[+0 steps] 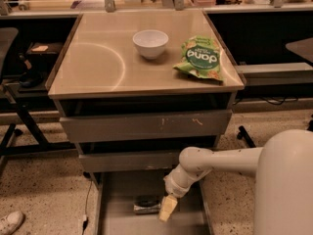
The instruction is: Pick redbull can from bottom drawer and place on counter
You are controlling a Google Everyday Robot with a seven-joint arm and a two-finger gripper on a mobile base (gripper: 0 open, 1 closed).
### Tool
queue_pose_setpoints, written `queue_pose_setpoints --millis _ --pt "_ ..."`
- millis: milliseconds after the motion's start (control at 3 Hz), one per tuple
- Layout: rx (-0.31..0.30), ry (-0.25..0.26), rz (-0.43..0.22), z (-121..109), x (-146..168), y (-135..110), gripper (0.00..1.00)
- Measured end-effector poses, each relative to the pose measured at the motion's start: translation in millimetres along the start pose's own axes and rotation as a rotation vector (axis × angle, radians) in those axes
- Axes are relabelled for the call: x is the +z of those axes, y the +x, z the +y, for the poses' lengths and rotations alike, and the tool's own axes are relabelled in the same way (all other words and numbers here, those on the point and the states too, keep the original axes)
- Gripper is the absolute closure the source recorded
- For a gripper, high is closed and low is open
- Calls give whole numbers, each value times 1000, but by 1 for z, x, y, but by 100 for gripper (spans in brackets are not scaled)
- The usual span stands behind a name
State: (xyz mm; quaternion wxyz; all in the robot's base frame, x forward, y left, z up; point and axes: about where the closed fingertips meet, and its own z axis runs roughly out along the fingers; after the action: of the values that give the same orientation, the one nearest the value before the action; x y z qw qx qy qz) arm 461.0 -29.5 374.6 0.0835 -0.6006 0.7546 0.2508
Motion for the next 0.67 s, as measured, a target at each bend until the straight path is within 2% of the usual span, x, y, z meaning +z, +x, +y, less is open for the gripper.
queue_pose_setpoints --millis 333,667 --pt "70 -66 -28 -7 44 13 0" --pt "79 -79 -31 -4 52 16 0"
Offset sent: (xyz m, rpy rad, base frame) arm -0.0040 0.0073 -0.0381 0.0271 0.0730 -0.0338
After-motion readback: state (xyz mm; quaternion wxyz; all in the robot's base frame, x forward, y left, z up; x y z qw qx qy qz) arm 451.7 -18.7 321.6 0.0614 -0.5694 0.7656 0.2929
